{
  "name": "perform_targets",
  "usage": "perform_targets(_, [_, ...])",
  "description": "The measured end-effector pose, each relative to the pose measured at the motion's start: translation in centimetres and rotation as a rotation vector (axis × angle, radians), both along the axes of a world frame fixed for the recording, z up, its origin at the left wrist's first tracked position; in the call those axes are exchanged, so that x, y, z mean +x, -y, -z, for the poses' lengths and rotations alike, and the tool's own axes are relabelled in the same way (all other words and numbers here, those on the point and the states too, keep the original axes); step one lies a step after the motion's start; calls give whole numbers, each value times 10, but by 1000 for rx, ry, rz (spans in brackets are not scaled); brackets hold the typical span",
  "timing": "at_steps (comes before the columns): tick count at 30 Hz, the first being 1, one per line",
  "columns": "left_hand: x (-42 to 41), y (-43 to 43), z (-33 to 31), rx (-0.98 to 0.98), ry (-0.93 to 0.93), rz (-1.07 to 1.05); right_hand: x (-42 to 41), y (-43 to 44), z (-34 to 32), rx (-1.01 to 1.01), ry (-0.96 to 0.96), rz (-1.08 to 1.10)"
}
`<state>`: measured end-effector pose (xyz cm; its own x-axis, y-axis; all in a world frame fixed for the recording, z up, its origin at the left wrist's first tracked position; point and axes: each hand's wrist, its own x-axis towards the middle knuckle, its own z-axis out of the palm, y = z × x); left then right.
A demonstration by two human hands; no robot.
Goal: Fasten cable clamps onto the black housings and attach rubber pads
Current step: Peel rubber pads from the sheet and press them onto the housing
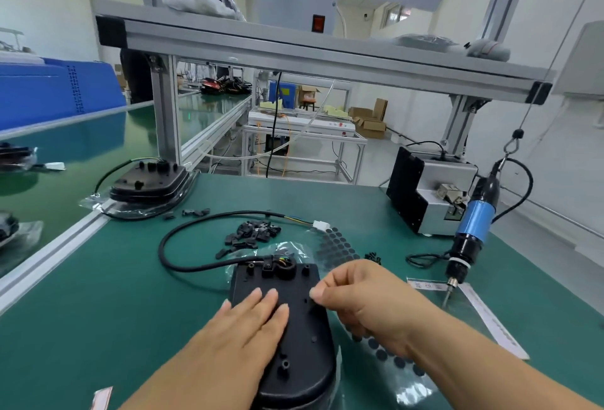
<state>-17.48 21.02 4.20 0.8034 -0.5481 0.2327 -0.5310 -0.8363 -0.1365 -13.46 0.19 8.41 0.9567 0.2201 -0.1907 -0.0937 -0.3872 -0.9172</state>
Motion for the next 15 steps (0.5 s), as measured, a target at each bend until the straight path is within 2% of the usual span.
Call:
perform_targets(3, [-2, 6, -6, -60, 61, 0, 4, 0, 4, 30, -6, 51])
perform_targets(8, [-5, 8, -13, -217, -58, 95, 12, -3, 10, 31, 5, 54])
perform_targets(15, [-3, 9, -9, -254, -63, 77, 16, -4, 15, -45, 56, 60])
